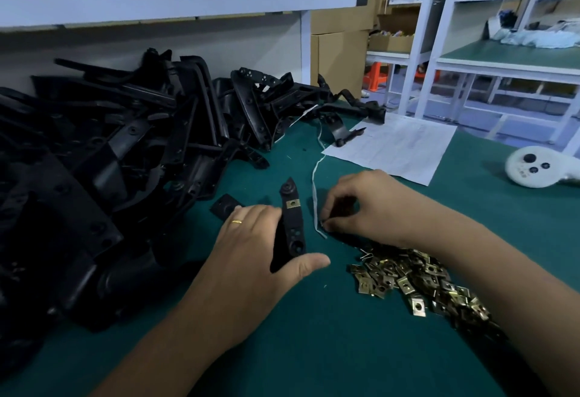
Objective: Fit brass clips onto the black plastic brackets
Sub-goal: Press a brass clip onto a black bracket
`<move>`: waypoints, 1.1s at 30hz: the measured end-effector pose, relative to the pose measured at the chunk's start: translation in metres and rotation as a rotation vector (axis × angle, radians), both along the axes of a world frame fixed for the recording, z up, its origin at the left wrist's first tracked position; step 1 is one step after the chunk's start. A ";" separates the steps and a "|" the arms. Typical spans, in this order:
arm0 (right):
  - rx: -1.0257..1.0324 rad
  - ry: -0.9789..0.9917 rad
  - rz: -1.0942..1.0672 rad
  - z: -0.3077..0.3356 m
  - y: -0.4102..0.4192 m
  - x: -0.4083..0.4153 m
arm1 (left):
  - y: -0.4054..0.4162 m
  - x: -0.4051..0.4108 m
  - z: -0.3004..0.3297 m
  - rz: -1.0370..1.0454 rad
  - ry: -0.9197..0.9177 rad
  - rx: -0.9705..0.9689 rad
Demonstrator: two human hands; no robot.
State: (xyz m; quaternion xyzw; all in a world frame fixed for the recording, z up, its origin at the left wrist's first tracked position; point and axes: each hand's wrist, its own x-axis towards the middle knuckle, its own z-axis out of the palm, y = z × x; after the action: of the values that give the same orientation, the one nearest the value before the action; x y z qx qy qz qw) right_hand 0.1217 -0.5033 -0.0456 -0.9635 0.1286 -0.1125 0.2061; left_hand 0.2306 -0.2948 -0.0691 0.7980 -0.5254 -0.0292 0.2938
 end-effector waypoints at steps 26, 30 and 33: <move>1.223 -0.563 0.176 0.009 0.058 0.013 | 0.005 0.016 -0.008 0.303 -0.411 -0.301; 1.216 -0.581 0.190 0.010 0.059 0.013 | 0.004 0.015 -0.006 0.313 -0.393 -0.325; 1.219 -0.574 0.158 0.010 0.060 0.013 | 0.005 0.014 -0.005 0.316 -0.386 -0.331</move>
State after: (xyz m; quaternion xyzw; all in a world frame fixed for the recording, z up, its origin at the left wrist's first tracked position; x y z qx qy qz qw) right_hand 0.1344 -0.4433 -0.0353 -0.6135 0.0381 -0.2559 0.7461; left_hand 0.2444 -0.2900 -0.0739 0.8020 -0.4384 0.2551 0.3156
